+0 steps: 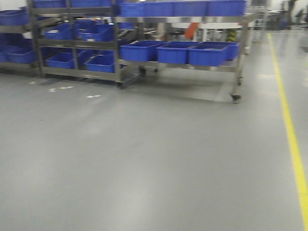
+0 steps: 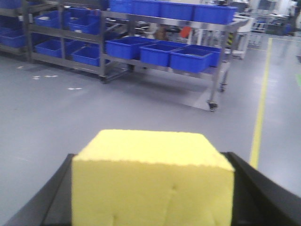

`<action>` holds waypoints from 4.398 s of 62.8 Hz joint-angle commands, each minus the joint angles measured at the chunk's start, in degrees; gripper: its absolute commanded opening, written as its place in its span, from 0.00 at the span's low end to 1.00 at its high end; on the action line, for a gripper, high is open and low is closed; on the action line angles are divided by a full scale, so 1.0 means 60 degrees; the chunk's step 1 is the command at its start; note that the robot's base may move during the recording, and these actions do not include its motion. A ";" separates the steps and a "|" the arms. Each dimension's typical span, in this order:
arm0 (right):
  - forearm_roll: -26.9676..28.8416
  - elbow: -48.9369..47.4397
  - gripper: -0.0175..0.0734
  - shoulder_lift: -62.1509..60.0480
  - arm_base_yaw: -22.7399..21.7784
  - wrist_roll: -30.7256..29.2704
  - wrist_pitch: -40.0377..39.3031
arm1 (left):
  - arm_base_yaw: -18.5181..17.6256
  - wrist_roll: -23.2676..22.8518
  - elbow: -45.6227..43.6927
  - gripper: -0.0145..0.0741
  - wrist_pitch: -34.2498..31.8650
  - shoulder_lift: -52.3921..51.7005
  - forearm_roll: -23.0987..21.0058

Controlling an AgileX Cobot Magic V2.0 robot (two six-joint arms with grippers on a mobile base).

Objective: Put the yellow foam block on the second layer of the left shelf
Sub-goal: 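Drive the base away from the table, holding the block in the right gripper, then turn and drive the base toward the shelf of blue bins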

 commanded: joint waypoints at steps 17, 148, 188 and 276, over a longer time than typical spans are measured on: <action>-0.0003 -0.0282 0.73 0.0073 -0.0049 -0.0074 -0.0928 | -0.0076 -0.0031 0.0252 0.30 -0.0781 -0.0201 -0.0054; -0.0003 -0.0282 0.73 0.0085 -0.0049 -0.0074 -0.0878 | -0.0076 -0.0031 0.0252 0.30 -0.0766 -0.0160 -0.0054; -0.0003 -0.0282 0.73 0.0085 -0.0049 -0.0074 -0.0878 | -0.0076 -0.0031 0.0252 0.30 -0.0766 -0.0160 -0.0054; -0.0003 -0.0282 0.73 0.0085 -0.0049 -0.0074 -0.0869 | -0.0076 -0.0031 0.0252 0.30 -0.0766 -0.0160 -0.0054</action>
